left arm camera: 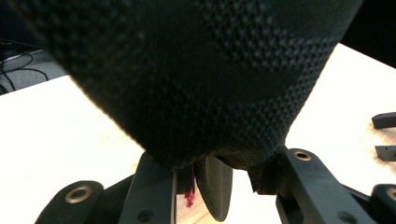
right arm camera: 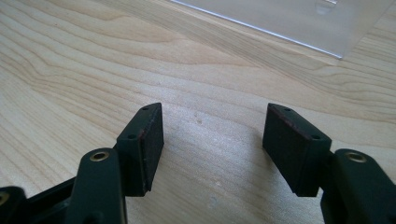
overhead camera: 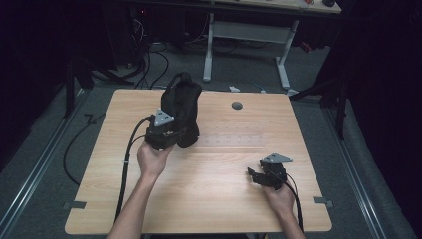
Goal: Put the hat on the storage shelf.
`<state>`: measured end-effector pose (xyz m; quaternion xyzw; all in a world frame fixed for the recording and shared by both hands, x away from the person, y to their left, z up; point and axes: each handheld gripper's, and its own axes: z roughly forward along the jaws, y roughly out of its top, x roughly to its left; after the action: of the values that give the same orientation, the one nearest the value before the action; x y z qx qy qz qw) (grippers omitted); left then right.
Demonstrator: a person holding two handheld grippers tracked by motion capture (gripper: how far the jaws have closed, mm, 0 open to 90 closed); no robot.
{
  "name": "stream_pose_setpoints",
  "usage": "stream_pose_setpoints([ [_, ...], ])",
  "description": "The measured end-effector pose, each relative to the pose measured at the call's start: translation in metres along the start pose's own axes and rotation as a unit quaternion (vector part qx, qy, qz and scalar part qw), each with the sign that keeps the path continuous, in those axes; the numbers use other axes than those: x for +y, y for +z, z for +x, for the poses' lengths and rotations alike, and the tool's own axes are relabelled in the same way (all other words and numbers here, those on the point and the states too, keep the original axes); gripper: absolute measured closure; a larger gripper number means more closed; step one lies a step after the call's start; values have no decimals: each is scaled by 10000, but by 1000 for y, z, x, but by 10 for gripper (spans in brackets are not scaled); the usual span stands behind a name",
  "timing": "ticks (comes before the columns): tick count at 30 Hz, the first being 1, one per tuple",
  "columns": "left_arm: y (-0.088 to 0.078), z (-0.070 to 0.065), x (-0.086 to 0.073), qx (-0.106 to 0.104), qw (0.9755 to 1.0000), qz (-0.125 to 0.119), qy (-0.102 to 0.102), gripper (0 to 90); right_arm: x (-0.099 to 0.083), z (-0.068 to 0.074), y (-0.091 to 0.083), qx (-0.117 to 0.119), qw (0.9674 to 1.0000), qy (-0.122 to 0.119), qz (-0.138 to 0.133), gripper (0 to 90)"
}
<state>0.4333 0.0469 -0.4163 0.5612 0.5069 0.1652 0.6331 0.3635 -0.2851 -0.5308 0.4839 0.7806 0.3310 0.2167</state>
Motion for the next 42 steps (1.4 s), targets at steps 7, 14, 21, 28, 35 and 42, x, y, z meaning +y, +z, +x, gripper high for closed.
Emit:
stream_pose_setpoints([
  [7, -2, 3, -1, -94, 9999, -8, -130, 637, 0, 0, 0, 0, 10000, 1, 0, 385],
  [14, -1, 4, -2, -67, 9998, -8, -212, 468, 0, 0, 0, 1, 10000, 0, 2, 385],
  [21, -2, 7, -2, -76, 9993, 46, -374, 295, 0, 0, 0, 3, 10000, 2, 3, 385],
  [28, 0, 7, 0, 34, 9988, -43, -483, 152, 0, 0, 0, -3, 10000, 10, -2, 384],
  [35, 2, 7, -3, 70, 9988, -66, -489, 53, 0, 0, 0, 0, 10000, 4, -1, 385],
  [42, -10, 11, -4, -118, 9976, -205, -656, 1, 0, 0, 0, 1, 10000, 5, 0, 385],
])
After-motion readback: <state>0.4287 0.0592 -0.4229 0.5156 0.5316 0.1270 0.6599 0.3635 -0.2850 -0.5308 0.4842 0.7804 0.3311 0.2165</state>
